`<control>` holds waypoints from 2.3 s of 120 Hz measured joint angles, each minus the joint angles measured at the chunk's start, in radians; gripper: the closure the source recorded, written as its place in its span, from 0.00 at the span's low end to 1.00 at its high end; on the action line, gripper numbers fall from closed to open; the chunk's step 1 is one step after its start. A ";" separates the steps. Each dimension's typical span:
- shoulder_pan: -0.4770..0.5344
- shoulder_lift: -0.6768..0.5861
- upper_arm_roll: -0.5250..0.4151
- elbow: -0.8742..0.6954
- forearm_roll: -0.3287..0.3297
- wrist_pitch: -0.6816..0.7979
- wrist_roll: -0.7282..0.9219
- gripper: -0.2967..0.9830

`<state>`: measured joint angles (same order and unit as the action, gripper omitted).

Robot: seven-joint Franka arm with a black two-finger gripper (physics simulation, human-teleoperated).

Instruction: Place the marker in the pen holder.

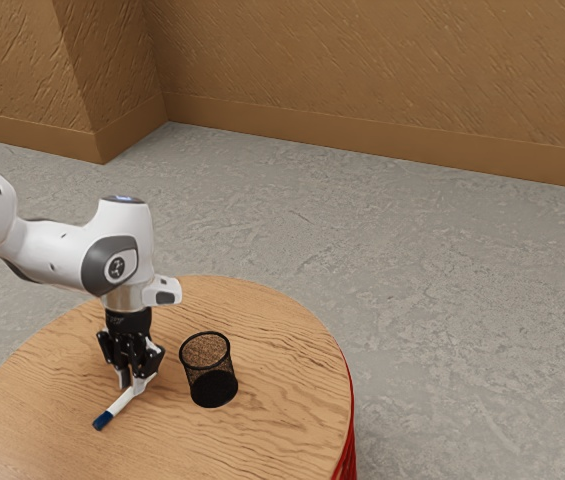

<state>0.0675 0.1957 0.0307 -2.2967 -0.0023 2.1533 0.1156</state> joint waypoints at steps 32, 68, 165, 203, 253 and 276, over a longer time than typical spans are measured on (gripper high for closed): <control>0.000 0.001 0.000 0.000 0.006 0.007 0.005 0.80; -0.003 -0.089 0.000 0.000 0.047 0.018 -0.009 0.85; 0.025 -0.467 -0.423 -0.247 0.538 0.633 -0.429 0.85; 0.078 -0.432 -0.428 -0.272 0.537 0.673 -0.581 0.85; 0.089 -0.450 -0.445 -0.265 0.531 0.626 -0.681 0.45; 0.084 -0.398 -0.344 0.062 0.418 0.450 -0.688 0.32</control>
<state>0.1518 -0.2021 -0.3136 -2.2346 0.4155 2.6028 -0.5726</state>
